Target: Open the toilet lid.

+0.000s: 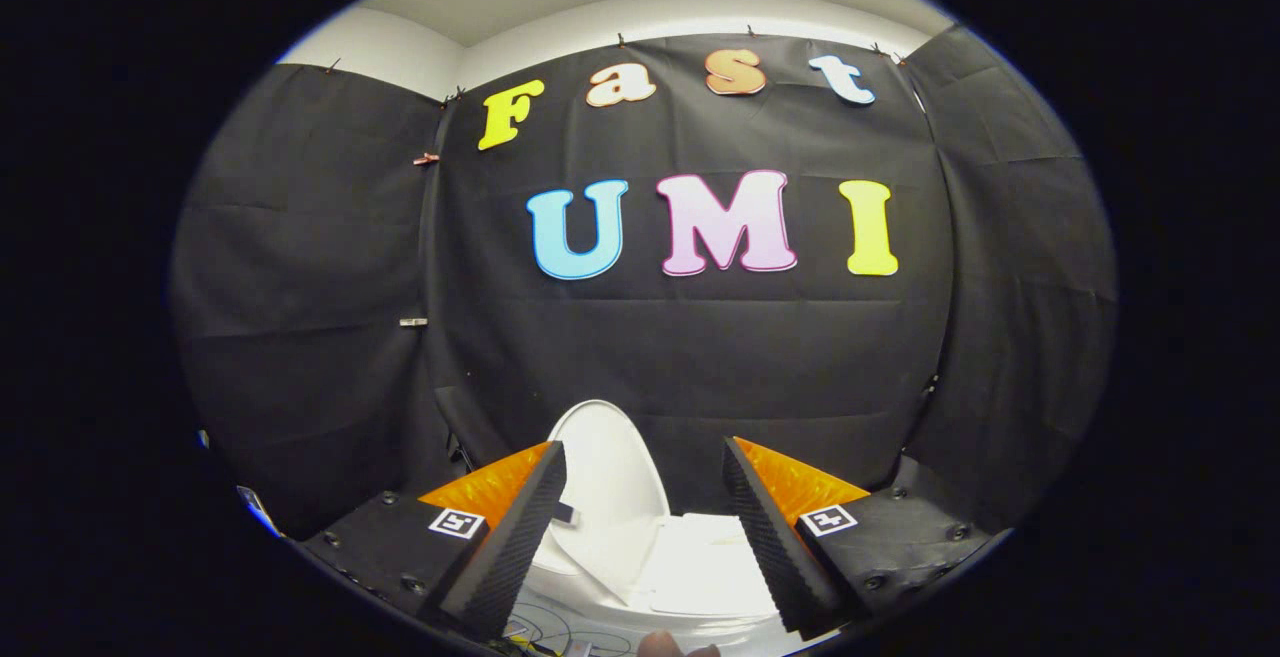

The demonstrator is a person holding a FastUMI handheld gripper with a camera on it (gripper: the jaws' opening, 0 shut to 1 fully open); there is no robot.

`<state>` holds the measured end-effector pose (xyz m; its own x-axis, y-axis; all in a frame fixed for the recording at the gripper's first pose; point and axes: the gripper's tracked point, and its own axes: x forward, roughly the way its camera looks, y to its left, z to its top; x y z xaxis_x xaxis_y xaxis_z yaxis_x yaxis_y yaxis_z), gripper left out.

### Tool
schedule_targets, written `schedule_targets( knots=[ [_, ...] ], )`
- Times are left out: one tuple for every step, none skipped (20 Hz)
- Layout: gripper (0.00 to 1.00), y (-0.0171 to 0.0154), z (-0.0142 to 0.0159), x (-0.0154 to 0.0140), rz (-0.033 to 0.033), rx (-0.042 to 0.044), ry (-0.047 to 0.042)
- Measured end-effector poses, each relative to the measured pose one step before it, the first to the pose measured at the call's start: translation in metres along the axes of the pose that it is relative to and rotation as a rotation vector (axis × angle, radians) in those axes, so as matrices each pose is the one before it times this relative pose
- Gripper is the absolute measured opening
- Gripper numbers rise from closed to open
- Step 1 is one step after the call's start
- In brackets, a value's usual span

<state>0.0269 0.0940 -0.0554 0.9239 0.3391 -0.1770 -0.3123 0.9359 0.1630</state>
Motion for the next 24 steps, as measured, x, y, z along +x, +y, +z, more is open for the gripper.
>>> schedule_targets(
  knots=[
    [0.99, -0.01294, 0.00311, -0.00592, -0.01199, -0.00006, -0.01184],
    [0.99, -0.01303, 0.00184, -0.00573, -0.01489, -0.00099, -0.01156],
    [0.99, -0.01293, 0.00339, -0.00529, -0.01402, 0.00154, -0.01739],
    [0.98, -0.01296, 0.00402, -0.00619, -0.01520, -0.00040, -0.01384],
    [0.98, -0.01174, 0.00276, -0.00623, -0.01112, -0.00302, -0.01209],
    [0.99, -0.01127, 0.00120, -0.00643, -0.01193, -0.00589, -0.00809],
    [0.99, -0.01194, 0.00296, -0.00581, -0.01151, -0.00505, -0.01192],
    [1.00, -0.01152, 0.00451, -0.00534, -0.01793, -0.00195, -0.01434],
    [0.99, -0.01341, 0.00395, -0.00544, -0.02118, -0.00422, -0.01493],
    [0.99, -0.01319, 0.00518, -0.00675, -0.02327, -0.00408, -0.01503],
    [0.99, -0.01125, 0.00535, -0.00330, -0.02760, -0.00220, -0.01390],
    [0.99, -0.00595, 0.00364, -0.00259, -0.00936, -0.00523, -0.00188],
    [0.98, -0.00508, 0.00139, -0.00214, -0.00899, -0.00617, -0.00142],
    [0.98, -0.00804, 0.00667, -0.00498, -0.02113, 0.00120, -0.01141],
    [0.98, -0.00378, 0.00821, -0.00645, -0.01310, 0.00040, -0.01205],
    [0.98, -0.00302, 0.00380, -0.00411, -0.00729, -0.00344, -0.00598],
    [0.98, -0.00103, 0.00480, -0.00324, -0.00015, -0.00783, -0.01021],
    [0.98, -0.00022, 0.00507, -0.00500, -0.00480, -0.01157, -0.01044],
    [0.98, -0.00202, 0.00184, -0.00199, -0.00736, -0.01684, -0.00546],
    [0.98, -0.00529, 0.00027, -0.00180, -0.01063, -0.02200, -0.00403],
    [0.98, -0.00378, 0.00040, -0.00119, -0.01165, -0.01317, -0.00227],
    [0.98, -0.00122, 0.00192, -0.00007, -0.00519, 0.00528, -0.00185],
    [0.98, 0.00098, -0.00023, -0.00034, -0.00051, 0.01553, 0.00539],
    [0.98, 0.00172, -0.00043, -0.00124, 0.00704, 0.01379, 0.00269]
  ],
)
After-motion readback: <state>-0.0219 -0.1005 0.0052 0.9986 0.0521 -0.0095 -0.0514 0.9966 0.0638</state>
